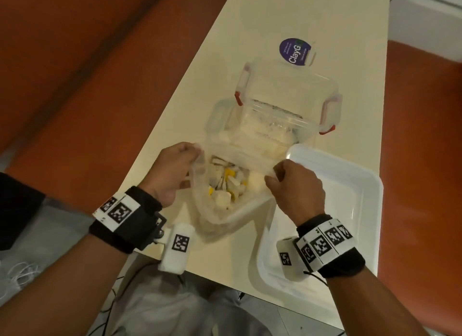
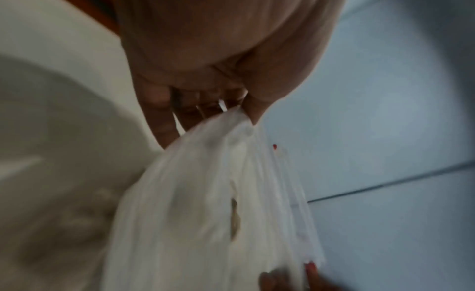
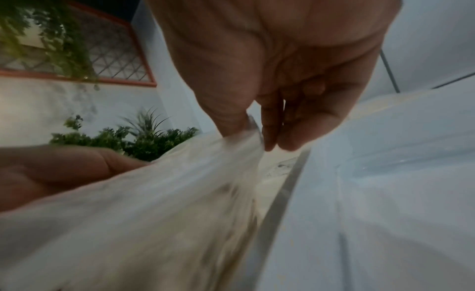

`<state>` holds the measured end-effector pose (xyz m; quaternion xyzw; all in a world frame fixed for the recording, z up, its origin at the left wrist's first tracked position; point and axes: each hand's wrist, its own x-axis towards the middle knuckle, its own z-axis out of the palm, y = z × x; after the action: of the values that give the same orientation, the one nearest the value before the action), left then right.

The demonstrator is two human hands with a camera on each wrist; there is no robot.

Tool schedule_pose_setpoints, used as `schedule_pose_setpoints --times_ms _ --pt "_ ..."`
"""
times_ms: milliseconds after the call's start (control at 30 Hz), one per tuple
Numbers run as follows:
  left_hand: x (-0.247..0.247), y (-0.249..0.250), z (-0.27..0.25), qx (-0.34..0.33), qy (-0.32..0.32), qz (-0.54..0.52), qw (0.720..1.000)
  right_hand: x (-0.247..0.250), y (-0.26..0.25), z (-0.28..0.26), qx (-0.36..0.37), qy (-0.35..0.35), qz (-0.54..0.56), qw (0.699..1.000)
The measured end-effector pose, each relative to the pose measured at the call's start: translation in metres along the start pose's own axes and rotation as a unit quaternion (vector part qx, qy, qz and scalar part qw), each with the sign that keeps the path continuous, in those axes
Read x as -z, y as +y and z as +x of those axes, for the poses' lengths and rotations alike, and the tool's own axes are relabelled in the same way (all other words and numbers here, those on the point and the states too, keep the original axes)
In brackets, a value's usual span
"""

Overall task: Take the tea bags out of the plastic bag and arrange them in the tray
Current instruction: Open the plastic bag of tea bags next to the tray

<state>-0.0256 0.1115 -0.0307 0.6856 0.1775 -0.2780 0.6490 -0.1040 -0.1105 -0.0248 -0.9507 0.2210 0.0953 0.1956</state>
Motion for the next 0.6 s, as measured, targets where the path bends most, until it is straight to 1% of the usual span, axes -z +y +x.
schedule_pose_setpoints --times_ms 33,67,100,133,167,200,233,267,333,400,433,500,533,567,600 --pt "0.000 0.002 -0.002 0.035 -0.008 -0.042 0.998 0.000 0.002 0.000 -0.022 -0.015 0.041 0.999" --pt "0.001 0.002 -0.001 0.067 -0.011 -0.087 0.994 -0.001 0.004 0.001 -0.056 -0.037 0.145 0.987" --pt "0.002 0.002 -0.001 0.096 -0.016 -0.137 0.986 0.000 0.002 -0.001 -0.104 -0.069 0.289 0.949" --pt "0.003 0.001 -0.001 0.130 -0.023 -0.195 0.972 0.000 -0.001 -0.004 -0.155 -0.111 0.434 0.881" --pt "0.004 0.002 -0.003 0.162 -0.030 -0.257 0.952 0.000 -0.003 -0.006 -0.196 -0.148 0.545 0.802" --pt "0.004 0.003 -0.006 0.185 -0.038 -0.311 0.932 0.000 -0.005 -0.006 -0.229 -0.171 0.619 0.731" --pt "0.002 0.005 -0.008 0.199 -0.049 -0.347 0.915 -0.001 -0.005 -0.006 -0.256 -0.182 0.670 0.673" --pt "-0.001 0.006 -0.009 0.204 -0.065 -0.360 0.908 -0.002 -0.005 -0.004 -0.275 -0.186 0.707 0.625" --pt "-0.007 0.008 -0.011 0.203 -0.088 -0.358 0.907 -0.005 -0.001 0.003 -0.301 -0.191 0.754 0.551" --pt "-0.008 0.007 -0.010 0.218 -0.094 -0.392 0.889 -0.007 0.003 0.009 -0.310 -0.210 0.785 0.494" --pt "-0.007 0.004 -0.008 0.230 -0.098 -0.397 0.883 -0.008 0.006 0.012 -0.311 -0.218 0.794 0.475" --pt "-0.002 -0.006 -0.001 0.249 -0.089 -0.372 0.890 -0.009 0.011 0.016 -0.311 -0.221 0.812 0.442" --pt "0.001 -0.011 0.002 0.249 -0.077 -0.355 0.898 -0.009 0.011 0.018 -0.308 -0.223 0.817 0.433" --pt "0.003 -0.014 0.003 0.246 -0.060 -0.343 0.905 -0.009 0.010 0.018 -0.301 -0.227 0.818 0.435" --pt "0.005 -0.016 0.005 0.243 -0.050 -0.332 0.910 -0.008 0.007 0.018 -0.296 -0.226 0.813 0.447"
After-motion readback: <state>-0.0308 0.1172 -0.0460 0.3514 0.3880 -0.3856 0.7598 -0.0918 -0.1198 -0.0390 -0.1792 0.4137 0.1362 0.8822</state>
